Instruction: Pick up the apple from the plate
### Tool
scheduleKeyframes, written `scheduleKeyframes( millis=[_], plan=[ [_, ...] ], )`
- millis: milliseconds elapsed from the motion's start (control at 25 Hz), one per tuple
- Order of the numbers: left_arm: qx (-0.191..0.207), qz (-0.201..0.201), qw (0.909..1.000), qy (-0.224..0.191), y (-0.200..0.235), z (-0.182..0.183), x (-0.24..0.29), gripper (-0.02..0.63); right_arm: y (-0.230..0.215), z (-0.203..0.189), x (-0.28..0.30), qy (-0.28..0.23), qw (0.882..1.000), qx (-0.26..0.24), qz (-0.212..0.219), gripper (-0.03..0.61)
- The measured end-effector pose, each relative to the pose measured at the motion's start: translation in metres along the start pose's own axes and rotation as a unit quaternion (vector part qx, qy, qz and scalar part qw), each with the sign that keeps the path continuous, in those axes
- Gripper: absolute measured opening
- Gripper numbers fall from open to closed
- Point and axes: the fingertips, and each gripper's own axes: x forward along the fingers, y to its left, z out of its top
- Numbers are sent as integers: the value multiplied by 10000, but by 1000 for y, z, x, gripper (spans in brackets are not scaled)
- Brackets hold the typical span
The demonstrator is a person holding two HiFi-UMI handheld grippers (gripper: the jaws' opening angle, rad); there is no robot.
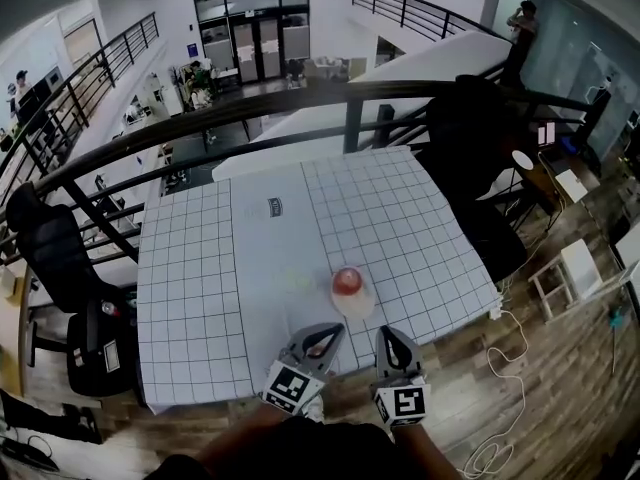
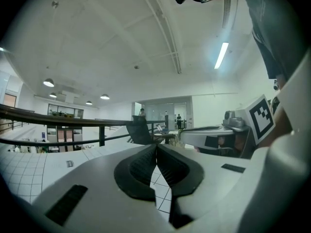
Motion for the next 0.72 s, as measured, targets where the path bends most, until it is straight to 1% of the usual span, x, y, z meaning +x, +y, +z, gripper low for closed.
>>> scheduleKeyframes(
  millis=[160, 280, 360, 440, 560, 720],
  plan=[
    [-1, -124, 9999, 0, -1, -4, 5, 21, 1, -9, -2, 89, 9999, -55, -74, 25],
    [1, -132, 9999, 52, -2, -12, 10, 21, 1, -14, -5, 146, 9999, -58, -60, 25],
    [-12, -111, 9999, 116, -5, -18, 15, 21, -2, -17, -7, 95, 9999, -33, -14, 25],
    [-29, -91, 9998, 179, -2, -20, 22, 22, -8, -20, 0, 57, 10000, 53, 12, 25],
    [3, -19, 9995, 306, 1, -19, 29, 23, -14, -19, 7, 139, 9997, 193, 93, 25],
    [126, 104, 9991, 382, 21, -30, 62, 22, -30, -31, 46, 63, 9992, 162, 357, 25]
  ],
)
